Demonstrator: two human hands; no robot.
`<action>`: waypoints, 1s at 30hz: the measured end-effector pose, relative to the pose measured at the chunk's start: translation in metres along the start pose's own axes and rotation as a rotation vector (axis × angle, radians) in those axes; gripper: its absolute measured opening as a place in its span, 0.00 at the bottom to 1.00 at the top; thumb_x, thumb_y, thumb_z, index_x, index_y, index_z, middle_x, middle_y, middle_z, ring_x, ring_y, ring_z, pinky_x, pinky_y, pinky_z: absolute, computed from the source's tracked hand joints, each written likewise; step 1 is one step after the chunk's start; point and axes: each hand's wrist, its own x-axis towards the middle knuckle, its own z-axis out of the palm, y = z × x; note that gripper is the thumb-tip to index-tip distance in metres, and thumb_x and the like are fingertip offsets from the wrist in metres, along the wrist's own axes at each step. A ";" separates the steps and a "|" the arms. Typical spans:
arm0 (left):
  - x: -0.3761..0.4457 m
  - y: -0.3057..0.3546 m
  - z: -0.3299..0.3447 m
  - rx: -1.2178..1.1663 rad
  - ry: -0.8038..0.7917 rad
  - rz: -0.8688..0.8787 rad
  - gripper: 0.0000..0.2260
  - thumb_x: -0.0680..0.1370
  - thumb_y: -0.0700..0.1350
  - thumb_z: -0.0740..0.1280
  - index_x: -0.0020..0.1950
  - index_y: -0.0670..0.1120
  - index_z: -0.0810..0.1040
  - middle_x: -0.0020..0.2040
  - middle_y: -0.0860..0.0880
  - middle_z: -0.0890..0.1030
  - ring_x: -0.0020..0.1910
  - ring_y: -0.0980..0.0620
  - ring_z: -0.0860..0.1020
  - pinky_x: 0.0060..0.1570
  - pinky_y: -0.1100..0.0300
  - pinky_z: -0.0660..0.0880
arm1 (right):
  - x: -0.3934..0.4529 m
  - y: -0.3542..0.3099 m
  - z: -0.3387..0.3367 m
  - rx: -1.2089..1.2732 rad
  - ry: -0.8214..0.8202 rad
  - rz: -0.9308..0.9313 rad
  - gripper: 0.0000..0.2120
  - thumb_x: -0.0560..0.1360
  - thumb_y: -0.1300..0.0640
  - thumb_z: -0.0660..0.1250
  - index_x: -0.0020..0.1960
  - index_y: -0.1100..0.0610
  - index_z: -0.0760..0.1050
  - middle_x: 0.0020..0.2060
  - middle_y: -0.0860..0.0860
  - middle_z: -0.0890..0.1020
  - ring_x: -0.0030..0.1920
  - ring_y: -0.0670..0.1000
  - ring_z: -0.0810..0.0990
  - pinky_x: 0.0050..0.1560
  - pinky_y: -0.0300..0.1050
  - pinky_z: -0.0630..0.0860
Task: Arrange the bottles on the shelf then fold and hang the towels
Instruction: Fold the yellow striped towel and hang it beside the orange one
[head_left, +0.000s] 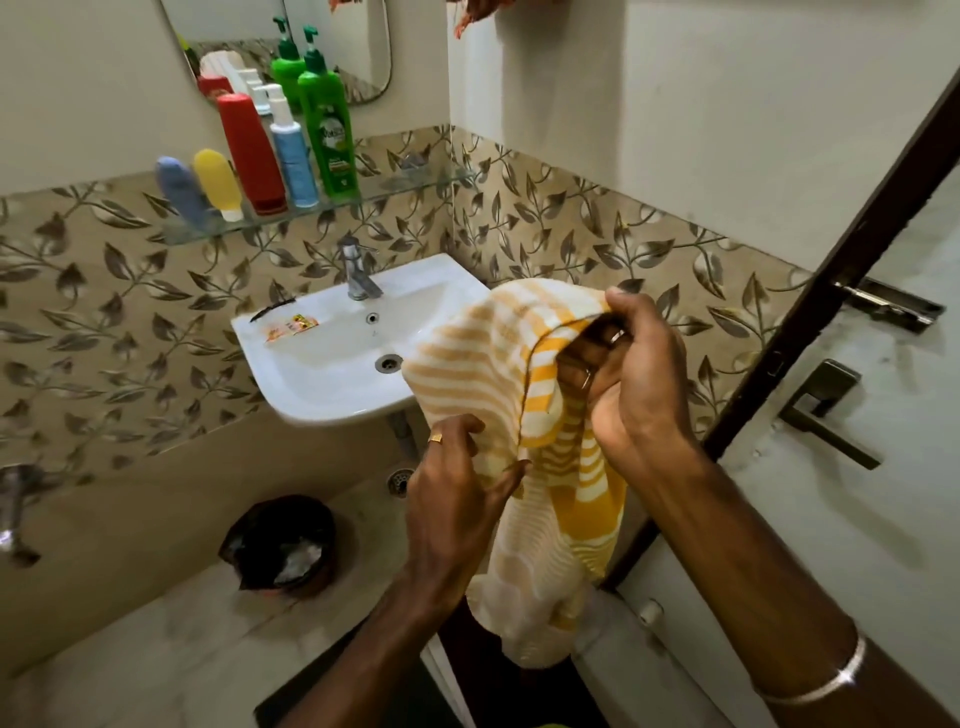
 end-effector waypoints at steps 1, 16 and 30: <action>0.001 -0.002 0.001 0.018 0.017 -0.002 0.23 0.70 0.55 0.77 0.58 0.45 0.74 0.48 0.49 0.80 0.41 0.51 0.79 0.33 0.56 0.76 | 0.000 0.000 0.001 0.003 0.000 0.005 0.08 0.79 0.57 0.65 0.55 0.60 0.76 0.47 0.60 0.83 0.41 0.57 0.86 0.34 0.49 0.81; 0.042 0.023 -0.081 -0.703 0.257 -0.285 0.05 0.78 0.43 0.70 0.47 0.53 0.81 0.44 0.52 0.84 0.46 0.50 0.83 0.45 0.53 0.81 | 0.010 0.023 -0.074 -0.484 0.157 0.009 0.10 0.79 0.52 0.65 0.48 0.57 0.82 0.36 0.54 0.85 0.38 0.56 0.85 0.39 0.52 0.81; 0.056 0.047 -0.096 -0.904 -0.283 -0.486 0.10 0.74 0.36 0.72 0.52 0.47 0.87 0.38 0.51 0.85 0.38 0.47 0.81 0.44 0.51 0.81 | 0.018 0.070 -0.133 -1.173 -0.026 0.128 0.14 0.78 0.55 0.65 0.34 0.57 0.77 0.22 0.51 0.73 0.21 0.49 0.68 0.25 0.39 0.67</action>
